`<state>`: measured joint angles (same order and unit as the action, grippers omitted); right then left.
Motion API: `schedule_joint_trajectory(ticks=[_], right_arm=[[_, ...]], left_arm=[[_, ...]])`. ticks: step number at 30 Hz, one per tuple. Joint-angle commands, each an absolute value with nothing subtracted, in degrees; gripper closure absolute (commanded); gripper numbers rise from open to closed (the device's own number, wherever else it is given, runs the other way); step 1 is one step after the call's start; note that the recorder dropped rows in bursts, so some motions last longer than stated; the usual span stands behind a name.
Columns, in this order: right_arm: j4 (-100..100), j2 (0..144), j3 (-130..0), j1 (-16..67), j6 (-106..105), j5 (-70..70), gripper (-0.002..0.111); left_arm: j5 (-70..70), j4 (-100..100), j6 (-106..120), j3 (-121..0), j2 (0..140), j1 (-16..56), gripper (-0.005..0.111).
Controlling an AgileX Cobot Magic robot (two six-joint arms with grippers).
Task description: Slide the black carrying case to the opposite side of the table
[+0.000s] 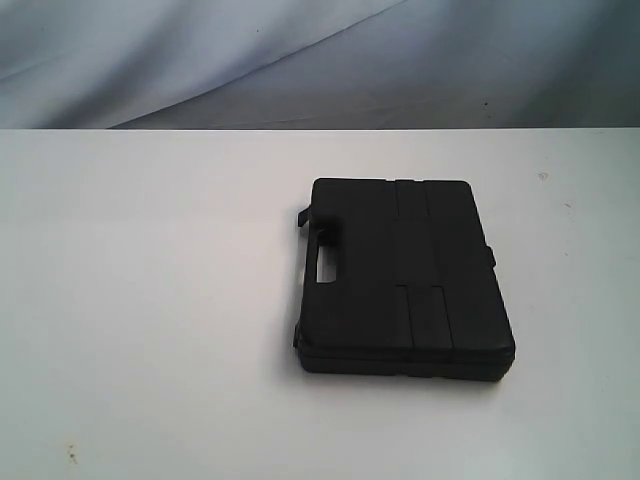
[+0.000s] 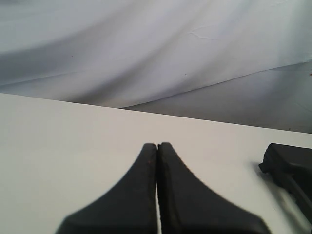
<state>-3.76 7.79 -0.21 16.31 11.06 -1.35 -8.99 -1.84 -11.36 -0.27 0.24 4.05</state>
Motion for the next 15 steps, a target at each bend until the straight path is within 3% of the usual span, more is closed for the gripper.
schedule_joint_trajectory(ticks=[1,15], right_arm=[[-3.3,2.9,0.0,15.8,9.2,1.3,0.108],[-1.0,0.0,0.0,15.8,5.6,5.3,0.108]], left_arm=[[-8.8,-2.1,-11.5,0.0,0.0,4.2,0.107],[-8.8,-2.1,-11.5,0.0,0.0,4.2,0.107]])
